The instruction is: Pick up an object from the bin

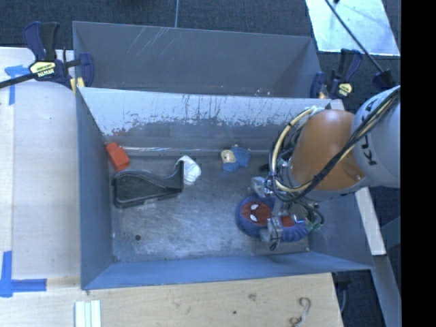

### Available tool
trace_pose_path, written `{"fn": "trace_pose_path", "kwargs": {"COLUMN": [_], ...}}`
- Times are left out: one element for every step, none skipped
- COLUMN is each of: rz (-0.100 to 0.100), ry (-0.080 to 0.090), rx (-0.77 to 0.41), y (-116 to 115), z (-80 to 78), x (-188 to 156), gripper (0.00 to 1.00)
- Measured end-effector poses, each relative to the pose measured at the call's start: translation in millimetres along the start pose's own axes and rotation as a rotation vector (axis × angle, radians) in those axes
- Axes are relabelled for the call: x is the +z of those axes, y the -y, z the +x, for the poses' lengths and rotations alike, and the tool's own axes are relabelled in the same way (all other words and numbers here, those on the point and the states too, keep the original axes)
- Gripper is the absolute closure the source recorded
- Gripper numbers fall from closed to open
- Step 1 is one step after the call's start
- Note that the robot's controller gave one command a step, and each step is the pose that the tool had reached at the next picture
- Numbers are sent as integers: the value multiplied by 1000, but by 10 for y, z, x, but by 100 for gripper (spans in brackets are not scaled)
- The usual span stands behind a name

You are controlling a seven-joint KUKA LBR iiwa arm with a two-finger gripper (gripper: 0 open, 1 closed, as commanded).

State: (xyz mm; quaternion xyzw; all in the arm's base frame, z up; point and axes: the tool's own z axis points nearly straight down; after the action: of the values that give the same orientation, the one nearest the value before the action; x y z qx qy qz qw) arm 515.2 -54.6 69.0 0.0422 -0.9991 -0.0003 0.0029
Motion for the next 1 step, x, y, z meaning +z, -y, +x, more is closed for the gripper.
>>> {"fn": "trace_pose_path", "kwargs": {"rz": [3], "ry": [8], "rx": [-3], "y": [6], "z": [-27], "x": [-39], "gripper": [100]}}
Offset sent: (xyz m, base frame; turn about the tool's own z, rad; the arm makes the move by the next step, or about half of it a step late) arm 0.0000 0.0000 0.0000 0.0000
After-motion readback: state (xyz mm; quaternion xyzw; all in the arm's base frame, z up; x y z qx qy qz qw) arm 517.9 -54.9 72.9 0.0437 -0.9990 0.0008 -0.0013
